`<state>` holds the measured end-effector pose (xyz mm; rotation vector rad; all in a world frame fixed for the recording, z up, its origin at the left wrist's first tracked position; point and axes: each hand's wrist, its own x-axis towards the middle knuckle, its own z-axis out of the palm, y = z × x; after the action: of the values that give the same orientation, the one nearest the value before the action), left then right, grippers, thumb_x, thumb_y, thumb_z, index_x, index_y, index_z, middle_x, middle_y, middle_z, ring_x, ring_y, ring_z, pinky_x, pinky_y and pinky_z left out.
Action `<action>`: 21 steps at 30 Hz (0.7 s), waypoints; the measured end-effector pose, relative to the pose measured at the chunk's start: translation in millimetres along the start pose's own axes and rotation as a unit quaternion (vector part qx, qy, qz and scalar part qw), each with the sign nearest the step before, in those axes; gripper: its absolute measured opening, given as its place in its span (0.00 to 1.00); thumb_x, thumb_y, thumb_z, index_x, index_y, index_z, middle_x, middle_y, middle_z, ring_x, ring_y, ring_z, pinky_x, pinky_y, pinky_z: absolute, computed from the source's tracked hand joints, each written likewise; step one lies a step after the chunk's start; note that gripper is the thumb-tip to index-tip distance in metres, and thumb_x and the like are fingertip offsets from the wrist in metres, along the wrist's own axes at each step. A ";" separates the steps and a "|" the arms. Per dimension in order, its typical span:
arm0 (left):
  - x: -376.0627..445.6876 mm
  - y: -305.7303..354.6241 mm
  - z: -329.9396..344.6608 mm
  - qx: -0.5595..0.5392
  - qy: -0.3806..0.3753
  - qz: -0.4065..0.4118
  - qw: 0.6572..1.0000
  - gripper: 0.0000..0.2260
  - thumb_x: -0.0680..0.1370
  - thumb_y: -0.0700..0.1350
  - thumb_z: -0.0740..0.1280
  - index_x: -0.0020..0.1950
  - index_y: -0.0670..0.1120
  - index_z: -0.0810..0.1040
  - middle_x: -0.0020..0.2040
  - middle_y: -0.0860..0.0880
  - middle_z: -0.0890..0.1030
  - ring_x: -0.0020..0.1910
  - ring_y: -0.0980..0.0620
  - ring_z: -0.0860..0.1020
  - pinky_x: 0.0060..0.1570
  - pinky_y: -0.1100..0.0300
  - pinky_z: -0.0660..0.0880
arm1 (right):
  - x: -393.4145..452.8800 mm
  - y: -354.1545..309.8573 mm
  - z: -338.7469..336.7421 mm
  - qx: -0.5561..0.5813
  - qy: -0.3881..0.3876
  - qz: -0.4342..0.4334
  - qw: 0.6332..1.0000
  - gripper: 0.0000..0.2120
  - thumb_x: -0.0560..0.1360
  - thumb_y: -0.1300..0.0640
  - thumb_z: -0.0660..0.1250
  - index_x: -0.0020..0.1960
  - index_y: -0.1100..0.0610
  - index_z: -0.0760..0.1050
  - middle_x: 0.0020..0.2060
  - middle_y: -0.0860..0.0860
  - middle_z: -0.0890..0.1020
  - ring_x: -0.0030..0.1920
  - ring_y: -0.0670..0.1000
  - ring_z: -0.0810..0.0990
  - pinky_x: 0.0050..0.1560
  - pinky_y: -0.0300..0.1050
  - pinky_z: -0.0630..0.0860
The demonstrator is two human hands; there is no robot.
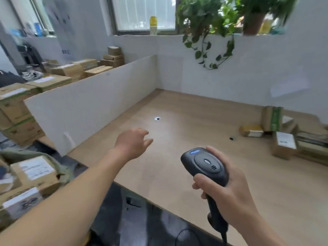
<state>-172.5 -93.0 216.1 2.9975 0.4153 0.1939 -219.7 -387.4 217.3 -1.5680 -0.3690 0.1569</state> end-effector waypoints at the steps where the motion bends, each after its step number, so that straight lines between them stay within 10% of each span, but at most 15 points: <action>1: 3.0 33.0 4.8 0.001 0.003 0.025 1.000 0.20 0.83 0.58 0.60 0.71 0.50 0.75 0.69 0.51 0.76 0.67 0.47 0.74 0.60 0.54 0.72 | -8.3 -0.5 -26.1 -0.003 0.018 0.000 1.000 0.37 0.54 0.44 0.78 0.64 0.40 0.75 0.50 0.50 0.87 0.44 0.55 0.87 0.32 0.42 0.79; 21: 70.1 455.9 100.3 -0.006 -0.077 0.266 0.961 0.23 0.80 0.64 0.60 0.64 0.48 0.78 0.62 0.49 0.79 0.61 0.47 0.77 0.55 0.51 0.77 | -98.5 -1.6 -346.7 -0.055 0.322 0.034 0.945 0.40 0.59 0.49 0.83 0.68 0.43 0.74 0.45 0.55 0.86 0.39 0.59 0.85 0.32 0.46 0.81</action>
<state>28.5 -518.7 182.0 3.0097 -0.4122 0.0008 -199.0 -747.2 219.2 -1.6463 0.1951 -0.3266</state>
